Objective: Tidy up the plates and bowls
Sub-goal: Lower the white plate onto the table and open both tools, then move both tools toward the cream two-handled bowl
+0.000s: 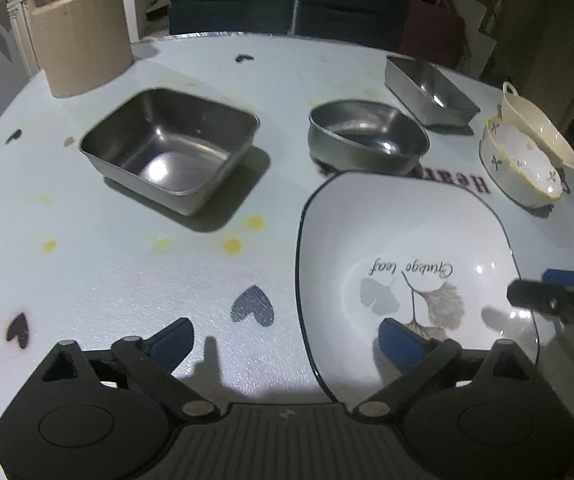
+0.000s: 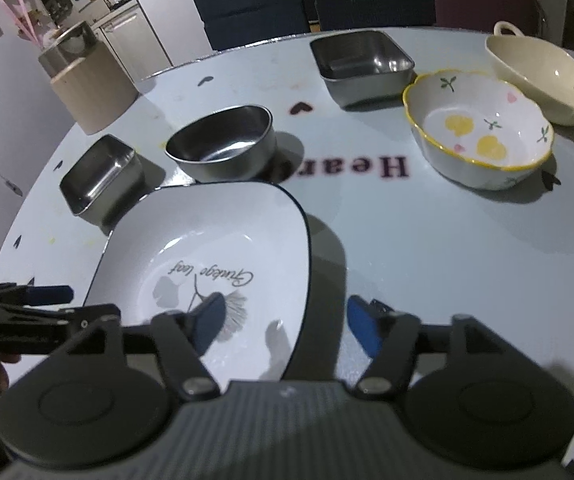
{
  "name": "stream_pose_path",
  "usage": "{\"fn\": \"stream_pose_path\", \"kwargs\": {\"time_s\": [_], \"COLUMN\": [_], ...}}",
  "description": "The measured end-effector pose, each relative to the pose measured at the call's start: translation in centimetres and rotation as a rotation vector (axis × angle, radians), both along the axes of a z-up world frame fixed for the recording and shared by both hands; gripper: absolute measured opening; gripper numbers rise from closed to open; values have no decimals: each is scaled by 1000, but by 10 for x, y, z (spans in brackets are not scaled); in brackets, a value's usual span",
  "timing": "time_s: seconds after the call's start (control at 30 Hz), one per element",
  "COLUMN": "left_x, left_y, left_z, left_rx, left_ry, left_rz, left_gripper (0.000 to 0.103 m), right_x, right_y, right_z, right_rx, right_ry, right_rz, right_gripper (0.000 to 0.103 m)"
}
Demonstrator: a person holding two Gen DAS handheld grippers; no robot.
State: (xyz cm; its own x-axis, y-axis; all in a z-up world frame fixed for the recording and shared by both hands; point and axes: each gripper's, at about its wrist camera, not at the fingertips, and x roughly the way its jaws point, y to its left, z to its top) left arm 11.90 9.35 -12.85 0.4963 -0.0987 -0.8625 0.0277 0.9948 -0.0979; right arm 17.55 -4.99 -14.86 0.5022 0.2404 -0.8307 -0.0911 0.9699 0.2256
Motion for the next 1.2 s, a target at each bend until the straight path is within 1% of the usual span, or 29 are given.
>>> {"fn": "stream_pose_path", "kwargs": {"time_s": [0.07, 0.17, 0.23, 0.43, 0.63, 0.93, 1.2], "left_x": [-3, -6, -8, -14, -10, 15, 47], "left_y": [0, -2, -3, -7, -19, -47, -89], "left_z": [7, 16, 21, 36, 60, 96, 116], "left_rx": [5, 11, 11, 12, 21, -6, -37], "left_ry": [-17, -32, -38, -52, -111, -212, -296], "left_rz": [9, 16, 18, 17, 3, -16, -32], "left_gripper": [103, 103, 103, 103, 103, 103, 103], "right_x": [-4, -9, -13, -22, -29, -28, -22], "right_y": [0, -2, -4, -13, -30, -72, -127], "right_z": [2, 6, 10, 22, 45, 81, 99], "right_rx": [-14, -32, -41, -52, -37, -34, -43], "right_ry": [-16, -43, -61, -98, -155, -275, -371], "right_rz": [9, 17, 12, 14, -3, -111, -274], "right_gripper": [93, 100, 103, 103, 103, 103, 103]}}
